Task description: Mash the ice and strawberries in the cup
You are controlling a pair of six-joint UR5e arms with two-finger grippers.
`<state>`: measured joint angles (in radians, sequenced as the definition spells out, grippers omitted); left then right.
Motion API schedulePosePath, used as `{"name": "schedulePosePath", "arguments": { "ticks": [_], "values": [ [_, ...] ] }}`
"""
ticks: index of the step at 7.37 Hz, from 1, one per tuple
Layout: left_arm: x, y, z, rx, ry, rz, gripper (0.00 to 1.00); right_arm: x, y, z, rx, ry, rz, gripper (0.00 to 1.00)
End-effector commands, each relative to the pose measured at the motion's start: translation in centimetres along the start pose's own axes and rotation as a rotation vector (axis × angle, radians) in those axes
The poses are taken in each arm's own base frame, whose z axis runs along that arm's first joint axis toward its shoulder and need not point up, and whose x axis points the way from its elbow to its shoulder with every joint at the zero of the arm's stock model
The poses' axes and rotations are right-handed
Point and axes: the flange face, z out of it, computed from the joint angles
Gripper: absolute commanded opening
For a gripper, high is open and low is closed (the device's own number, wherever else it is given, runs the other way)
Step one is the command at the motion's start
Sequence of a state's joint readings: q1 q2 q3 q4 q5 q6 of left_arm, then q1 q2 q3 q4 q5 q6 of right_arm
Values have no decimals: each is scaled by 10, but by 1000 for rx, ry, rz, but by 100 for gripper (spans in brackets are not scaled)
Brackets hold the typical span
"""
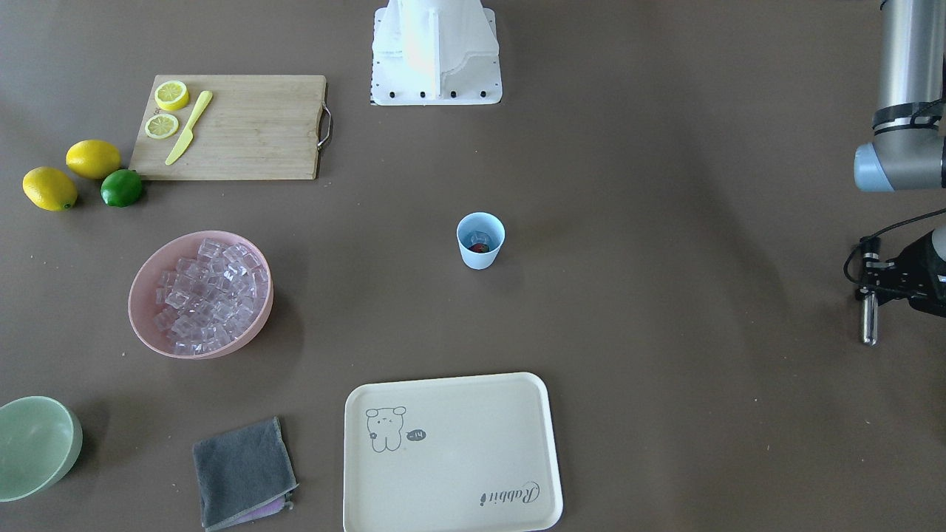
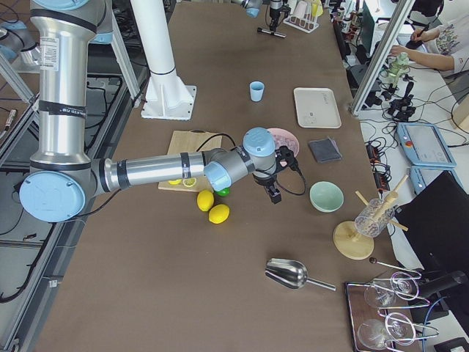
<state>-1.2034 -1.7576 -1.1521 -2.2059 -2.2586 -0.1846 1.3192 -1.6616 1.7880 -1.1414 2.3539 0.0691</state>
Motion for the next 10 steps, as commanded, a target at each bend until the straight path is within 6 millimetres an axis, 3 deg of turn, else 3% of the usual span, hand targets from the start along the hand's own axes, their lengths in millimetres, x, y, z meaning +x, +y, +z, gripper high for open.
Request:
{"name": "schedulePosePath", "arguments": {
  "ticks": [1, 2, 5, 6, 7, 9, 10],
  "values": [
    [13, -14, -30, 62, 5, 21, 0, -1, 1, 0, -1, -7, 2, 99],
    [21, -25, -53, 107, 7, 36, 0, -3, 1, 0, -2, -25, 2, 99],
    [122, -96, -165, 343, 84, -163, 0, -5, -1, 1, -4, -44, 2, 99],
    [154, -124, -193, 493, 16, -203, 0, -6, 1, 2, -11, -82, 13, 99],
    [218, -134, -197, 575, 59, -222, 0, -16, -10, -3, 0, -123, 41, 99],
    [258, -132, -241, 811, 5, -346, 0, -20, -16, -6, 6, -133, 60, 99],
    [300, -129, -227, 922, -52, -358, 0, -24, -15, -11, 14, -133, 55, 99]
  ]
}}
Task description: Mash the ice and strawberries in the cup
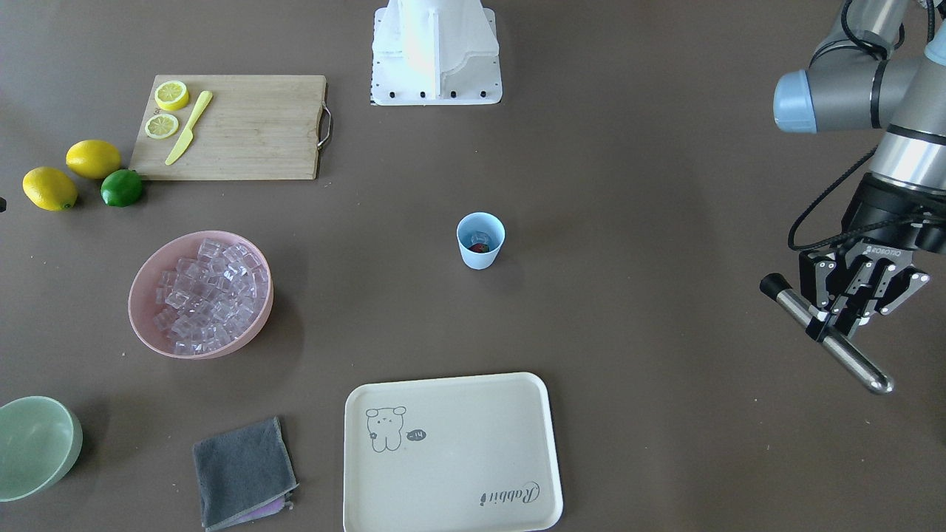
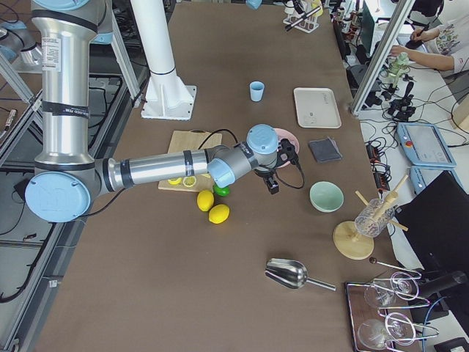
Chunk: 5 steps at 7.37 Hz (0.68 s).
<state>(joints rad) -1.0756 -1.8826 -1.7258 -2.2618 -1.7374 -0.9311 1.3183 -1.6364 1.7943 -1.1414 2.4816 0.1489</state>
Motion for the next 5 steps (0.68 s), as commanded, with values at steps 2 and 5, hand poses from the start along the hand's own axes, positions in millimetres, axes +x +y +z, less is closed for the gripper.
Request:
{"name": "schedulePosePath", "arguments": {
  "ticks": [2, 5],
  "values": [
    [112, 81, -4, 331, -67, -67, 0, 5, 16, -10, 6, 22, 27, 99],
    [229, 139, -26, 353, 73, -89, 0, 46, 67, -12, -26, 73, 29, 99]
  ]
}}
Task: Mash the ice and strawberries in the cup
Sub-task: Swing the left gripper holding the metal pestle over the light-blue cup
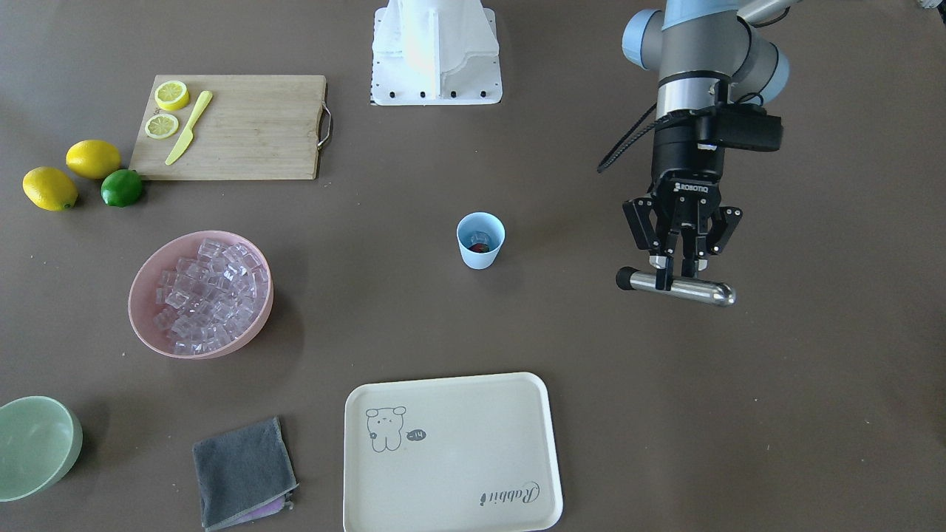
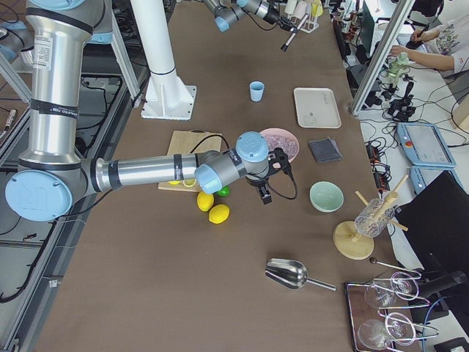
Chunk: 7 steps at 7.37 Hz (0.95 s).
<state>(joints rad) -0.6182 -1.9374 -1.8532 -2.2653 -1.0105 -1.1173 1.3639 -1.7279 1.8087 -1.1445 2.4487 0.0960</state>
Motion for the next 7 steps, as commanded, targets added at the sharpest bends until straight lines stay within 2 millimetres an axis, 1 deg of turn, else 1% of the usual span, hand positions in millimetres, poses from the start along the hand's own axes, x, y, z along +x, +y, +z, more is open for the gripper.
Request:
{"name": "schedulePosePath", "arguments": {
  "ticks": [1, 2, 3, 4, 5, 6, 7],
  "values": [
    [77, 28, -18, 43, 40, -18, 0, 22, 21, -5, -5, 16, 9, 99],
    [110, 31, -25, 38, 41, -10, 0, 21, 14, -10, -4, 1, 34, 99],
    [130, 44, -38, 50, 44, -7, 0, 24, -5, -28, 14, -13, 64, 99],
    [140, 64, -49, 54, 45, 2, 0, 25, -13, -40, 19, -60, 96, 99],
    [143, 79, -50, 37, 47, 9, 0, 22, -24, -41, 19, -64, 90, 99],
    [139, 96, -45, 36, 25, 27, 0, 21, -31, -42, 15, -65, 96, 99],
    [138, 110, -41, 40, 13, 28, 0, 20, -33, -40, 11, -55, 89, 99]
  ]
}}
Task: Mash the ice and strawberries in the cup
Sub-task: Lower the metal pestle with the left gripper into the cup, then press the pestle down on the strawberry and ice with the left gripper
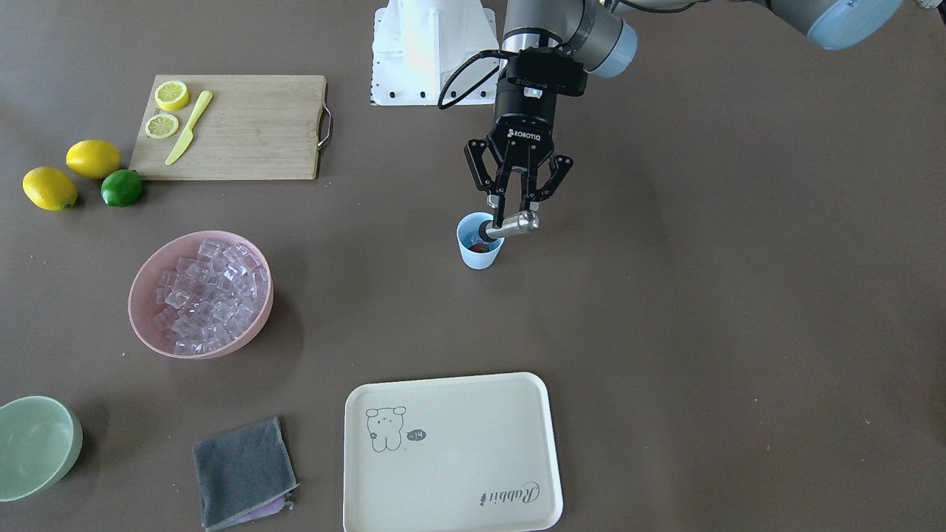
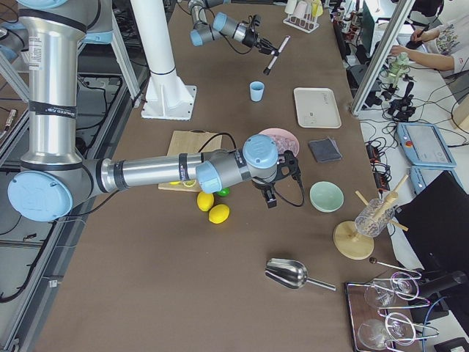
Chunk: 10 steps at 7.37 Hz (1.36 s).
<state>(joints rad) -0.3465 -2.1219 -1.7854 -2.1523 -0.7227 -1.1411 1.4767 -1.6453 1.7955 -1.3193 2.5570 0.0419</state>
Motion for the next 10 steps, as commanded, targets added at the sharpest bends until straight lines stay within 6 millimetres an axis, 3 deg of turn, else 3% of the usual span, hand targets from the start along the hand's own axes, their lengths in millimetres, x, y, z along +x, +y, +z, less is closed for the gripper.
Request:
{"name": "schedulePosePath", "arguments": {
  "ticks": [1, 5, 7, 10],
  "values": [
    [-3, 22, 3, -2, -21, 15, 0, -4, -9, -1, 0, 3, -8, 99],
    [14, 61, -24, 3, -9, 24, 0, -15, -24, 4, -4, 0, -33, 99],
    [7, 85, -20, -17, -25, 15, 0, -16, -24, 4, -1, 6, -40, 98],
    [6, 94, -16, -23, -33, 27, 0, -13, -20, 4, -4, 18, -33, 98]
  ]
}}
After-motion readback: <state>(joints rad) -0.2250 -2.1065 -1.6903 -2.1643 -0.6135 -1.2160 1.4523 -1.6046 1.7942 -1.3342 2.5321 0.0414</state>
